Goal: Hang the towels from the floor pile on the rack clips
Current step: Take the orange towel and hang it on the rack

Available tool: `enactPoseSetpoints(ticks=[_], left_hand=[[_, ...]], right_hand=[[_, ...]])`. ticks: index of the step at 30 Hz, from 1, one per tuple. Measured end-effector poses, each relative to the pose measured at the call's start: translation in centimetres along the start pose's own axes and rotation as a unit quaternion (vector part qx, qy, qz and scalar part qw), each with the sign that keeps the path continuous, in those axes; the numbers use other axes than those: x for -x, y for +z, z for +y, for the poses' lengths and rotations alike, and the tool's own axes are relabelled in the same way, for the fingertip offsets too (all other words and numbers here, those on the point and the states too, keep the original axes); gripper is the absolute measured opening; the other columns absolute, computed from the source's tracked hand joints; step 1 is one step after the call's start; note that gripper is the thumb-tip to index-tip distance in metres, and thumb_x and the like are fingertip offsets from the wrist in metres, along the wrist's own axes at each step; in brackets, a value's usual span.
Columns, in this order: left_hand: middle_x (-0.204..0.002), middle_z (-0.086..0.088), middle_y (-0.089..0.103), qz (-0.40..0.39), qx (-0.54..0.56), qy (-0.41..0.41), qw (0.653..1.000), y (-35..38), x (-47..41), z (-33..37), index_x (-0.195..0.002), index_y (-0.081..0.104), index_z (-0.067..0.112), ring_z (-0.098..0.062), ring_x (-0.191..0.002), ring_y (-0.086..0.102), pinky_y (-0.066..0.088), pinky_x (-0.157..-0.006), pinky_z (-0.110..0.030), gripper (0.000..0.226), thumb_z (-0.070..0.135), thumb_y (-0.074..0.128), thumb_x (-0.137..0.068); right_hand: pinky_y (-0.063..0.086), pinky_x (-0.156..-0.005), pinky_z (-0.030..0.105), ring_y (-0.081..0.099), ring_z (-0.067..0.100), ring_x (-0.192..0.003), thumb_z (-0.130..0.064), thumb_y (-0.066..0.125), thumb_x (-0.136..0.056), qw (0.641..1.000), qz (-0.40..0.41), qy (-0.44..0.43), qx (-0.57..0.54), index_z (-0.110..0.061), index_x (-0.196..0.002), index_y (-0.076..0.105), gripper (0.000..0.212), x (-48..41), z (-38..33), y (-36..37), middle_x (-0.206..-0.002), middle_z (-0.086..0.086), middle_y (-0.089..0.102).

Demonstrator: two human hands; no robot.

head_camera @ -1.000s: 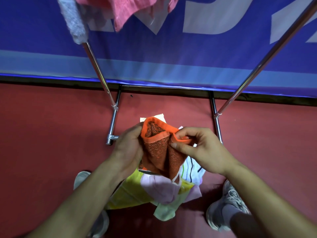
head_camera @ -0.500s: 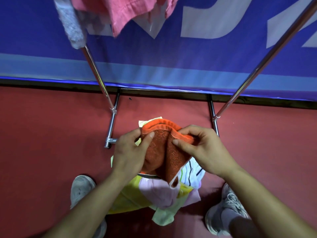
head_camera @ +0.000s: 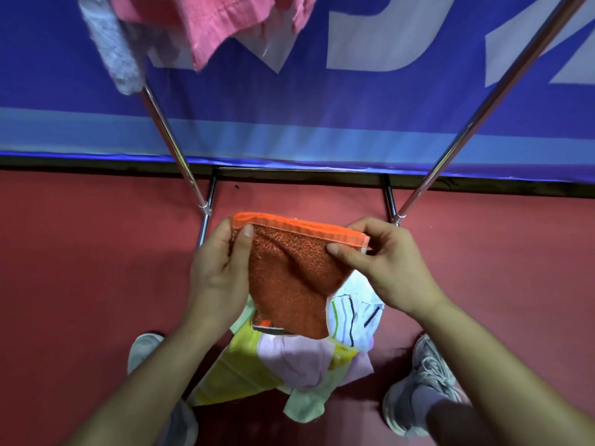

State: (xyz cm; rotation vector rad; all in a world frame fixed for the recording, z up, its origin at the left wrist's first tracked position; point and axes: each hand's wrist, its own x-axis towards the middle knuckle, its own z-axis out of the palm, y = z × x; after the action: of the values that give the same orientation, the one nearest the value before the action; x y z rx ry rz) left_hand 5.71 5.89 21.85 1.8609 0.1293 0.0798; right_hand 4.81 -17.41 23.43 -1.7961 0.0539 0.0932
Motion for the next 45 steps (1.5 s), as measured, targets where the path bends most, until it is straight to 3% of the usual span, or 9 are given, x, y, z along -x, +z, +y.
enactPoseSetpoints(ticks=[3,9,14,18,23,28,34,39,45], left_hand=[[-0.090,-0.011,0.071,-0.009,0.023,-0.005,1.000,-0.2,-0.5,0.1,-0.099,0.066,0.023,-0.026,-0.080,0.065,0.054,-0.077,-0.059,0.036,0.054,0.050,-0.091],[-0.084,0.002,0.074,-0.007,0.006,0.040,0.999,-0.5,-0.5,0.6,-0.097,0.071,0.024,-0.008,-0.076,0.062,0.048,-0.070,-0.032,0.024,0.043,0.057,-0.093],[-0.081,-0.020,0.067,-0.031,0.068,0.028,0.997,-0.3,-0.5,1.5,-0.093,0.069,0.020,-0.014,-0.076,0.054,0.044,-0.070,-0.036,0.032,0.050,0.065,-0.081],[-0.078,-0.007,0.071,0.000,0.041,0.047,0.998,-0.3,-0.8,2.0,-0.087,0.071,0.029,-0.010,-0.071,0.057,0.050,-0.068,-0.036,0.021,0.049,0.067,-0.082],[-0.082,-0.008,0.073,0.018,0.018,0.092,0.995,-0.6,-0.3,3.6,-0.091,0.072,0.015,-0.012,-0.075,0.062,0.054,-0.073,-0.043,0.023,0.038,0.066,-0.092],[-0.086,-0.008,0.076,0.041,0.043,0.095,0.994,-1.3,1.4,6.0,-0.086,0.073,0.021,-0.009,-0.076,0.064,0.054,-0.074,-0.033,0.010,0.019,0.068,-0.095],[-0.081,-0.003,0.069,0.040,0.044,0.154,0.986,-4.8,1.9,13.8,-0.088,0.072,0.012,-0.007,-0.077,0.057,0.051,-0.075,-0.033,0.019,0.029,0.069,-0.094],[-0.081,0.000,0.061,0.063,0.047,0.242,0.967,-8.0,2.0,22.4,-0.090,0.072,0.015,-0.006,-0.076,0.051,0.044,-0.070,-0.029,0.018,0.033,0.067,-0.094],[-0.074,0.003,0.054,0.101,0.026,0.308,0.946,-11.0,3.1,30.8,-0.091,0.073,0.008,-0.002,-0.069,0.044,0.039,-0.061,-0.027,0.027,0.033,0.065,-0.096]], right_hand=[[0.046,-0.061,0.015,0.054,0.001,-0.061,-0.002,0.077,-0.084,0.999,0.003,0.000,-0.052,-0.015,-0.081,0.067,0.017,-0.2,-0.1,-0.1,-0.066,-0.011,0.063],[0.048,-0.067,0.013,0.060,-0.001,-0.066,-0.004,0.073,-0.086,0.992,0.069,-0.023,-0.100,-0.010,-0.085,0.071,0.007,-0.5,-0.7,-0.3,-0.070,-0.012,0.069],[0.048,-0.070,0.015,0.057,0.002,-0.069,-0.003,0.069,-0.091,0.992,0.074,-0.062,-0.085,-0.011,-0.088,0.066,0.010,-0.5,-0.9,-0.6,-0.072,-0.014,0.065],[0.046,-0.069,0.022,0.054,0.008,-0.072,-0.005,0.069,-0.093,0.994,0.057,-0.076,-0.059,-0.015,-0.090,0.066,0.011,-0.4,-1.2,-0.3,-0.077,-0.006,0.063],[0.042,-0.065,0.028,0.049,0.009,-0.069,-0.009,0.070,-0.093,0.992,0.060,-0.104,-0.027,-0.016,-0.089,0.066,0.009,1.0,-2.6,-0.4,-0.074,-0.007,0.058],[0.042,-0.059,0.041,0.048,0.013,-0.066,-0.018,0.072,-0.092,0.987,0.088,-0.132,0.013,-0.019,-0.088,0.067,0.007,3.0,-4.8,0.0,-0.072,-0.002,0.061],[0.043,-0.062,0.034,0.050,0.011,-0.066,-0.021,0.072,-0.091,0.976,0.094,-0.186,0.069,-0.022,-0.085,0.067,0.008,4.2,-13.7,-2.9,-0.070,0.003,0.061],[0.041,-0.062,0.020,0.048,0.002,-0.063,-0.021,0.072,-0.091,0.948,0.118,-0.272,0.115,-0.030,-0.081,0.064,0.015,5.6,-23.1,-5.0,-0.065,-0.023,0.059],[0.044,-0.063,0.035,0.049,0.009,-0.065,-0.032,0.071,-0.088,0.927,0.152,-0.322,0.122,-0.031,-0.084,0.067,0.006,7.5,-31.5,-6.9,-0.067,-0.014,0.059]])
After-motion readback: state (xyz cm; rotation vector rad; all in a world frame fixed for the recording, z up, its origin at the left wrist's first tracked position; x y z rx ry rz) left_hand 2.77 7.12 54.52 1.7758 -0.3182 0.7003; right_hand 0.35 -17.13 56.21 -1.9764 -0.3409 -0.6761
